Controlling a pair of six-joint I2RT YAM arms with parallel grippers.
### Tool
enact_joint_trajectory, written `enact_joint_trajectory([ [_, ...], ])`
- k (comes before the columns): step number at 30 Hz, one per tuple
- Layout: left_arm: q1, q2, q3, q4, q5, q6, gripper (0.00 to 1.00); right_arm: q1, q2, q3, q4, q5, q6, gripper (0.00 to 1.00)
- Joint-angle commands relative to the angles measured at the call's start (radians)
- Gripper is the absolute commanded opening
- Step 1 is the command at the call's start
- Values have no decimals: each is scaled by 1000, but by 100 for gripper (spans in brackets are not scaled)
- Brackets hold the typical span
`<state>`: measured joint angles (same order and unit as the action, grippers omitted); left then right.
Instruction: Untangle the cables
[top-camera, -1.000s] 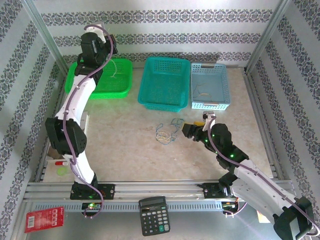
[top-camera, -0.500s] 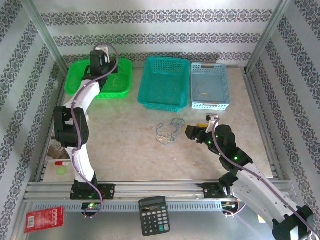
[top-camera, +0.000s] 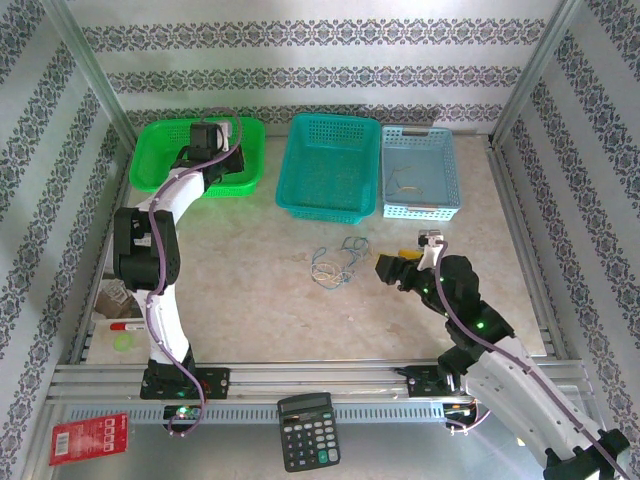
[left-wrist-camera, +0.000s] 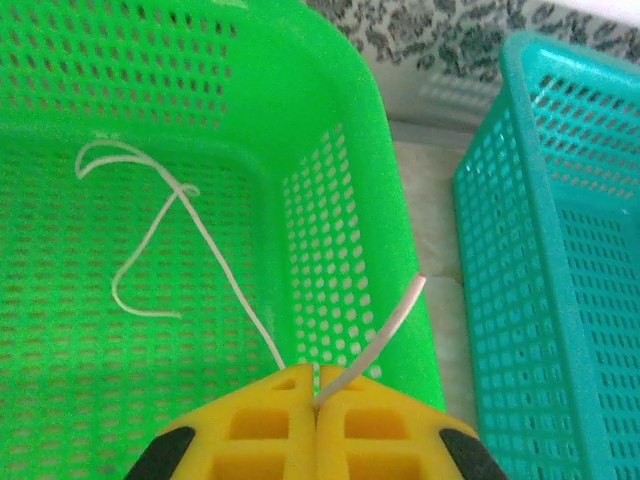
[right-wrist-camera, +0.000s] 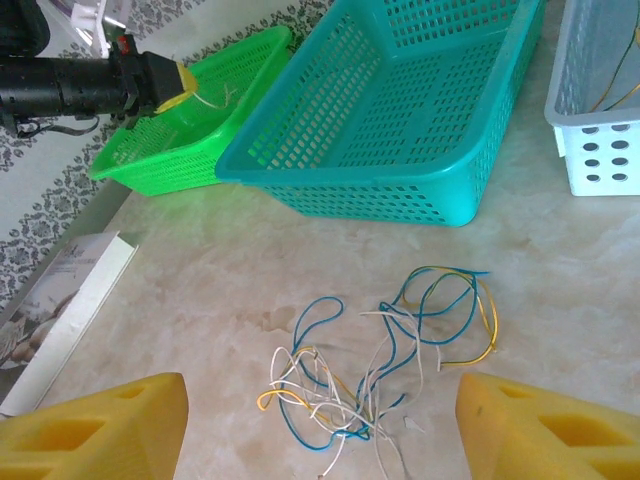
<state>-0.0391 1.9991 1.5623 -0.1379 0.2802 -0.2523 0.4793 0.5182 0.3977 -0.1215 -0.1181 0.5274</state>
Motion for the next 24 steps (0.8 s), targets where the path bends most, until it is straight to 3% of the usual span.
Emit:
enact_joint_trajectory([
  [1, 1, 28, 17, -124, 73, -31, 7, -8, -26, 30, -18, -5, 3, 71],
  [10, -12, 74, 52, -295, 43, -22, 7, -8, -54, 56, -47, -10, -1, 71],
  [18, -34, 83, 103, -407, 167, -10, 16, -8, -70, 67, -64, 1, 0, 71],
  [24, -69, 35, 71, -382, 234, -46, 18, -8, -56, 70, -56, 0, 5, 71],
])
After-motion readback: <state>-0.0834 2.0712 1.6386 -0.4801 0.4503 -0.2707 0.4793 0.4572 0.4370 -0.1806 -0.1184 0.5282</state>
